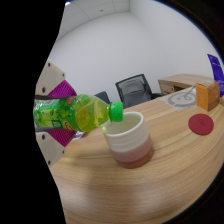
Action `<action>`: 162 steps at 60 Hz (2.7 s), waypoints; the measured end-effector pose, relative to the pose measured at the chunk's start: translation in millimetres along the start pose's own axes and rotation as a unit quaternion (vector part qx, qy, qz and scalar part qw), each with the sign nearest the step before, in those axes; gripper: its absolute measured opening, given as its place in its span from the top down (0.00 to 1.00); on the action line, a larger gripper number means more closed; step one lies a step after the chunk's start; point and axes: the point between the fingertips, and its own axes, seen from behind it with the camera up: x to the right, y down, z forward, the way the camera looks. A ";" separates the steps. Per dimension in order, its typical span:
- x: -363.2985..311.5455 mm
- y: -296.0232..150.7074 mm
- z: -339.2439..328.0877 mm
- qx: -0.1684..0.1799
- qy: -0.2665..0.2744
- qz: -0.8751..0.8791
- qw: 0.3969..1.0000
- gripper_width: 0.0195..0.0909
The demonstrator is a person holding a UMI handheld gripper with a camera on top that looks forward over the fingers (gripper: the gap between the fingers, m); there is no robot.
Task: Pour water
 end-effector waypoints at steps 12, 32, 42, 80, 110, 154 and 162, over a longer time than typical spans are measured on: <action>-22.7 6.8 -20.0 -0.002 0.010 -0.159 0.987 0.77; -161.9 -80.2 -94.6 0.148 0.035 -0.656 0.740 0.74; -166.1 -164.3 -103.2 0.202 0.098 -0.762 0.608 0.75; -67.5 -296.3 -61.1 0.217 0.090 -0.760 0.606 0.67; -11.9 -250.8 -132.6 0.138 0.167 -0.757 0.616 0.11; -75.9 -57.5 -252.7 0.016 0.125 -0.794 0.594 0.14; -76.5 -53.6 -252.8 0.014 0.124 -0.795 0.594 0.14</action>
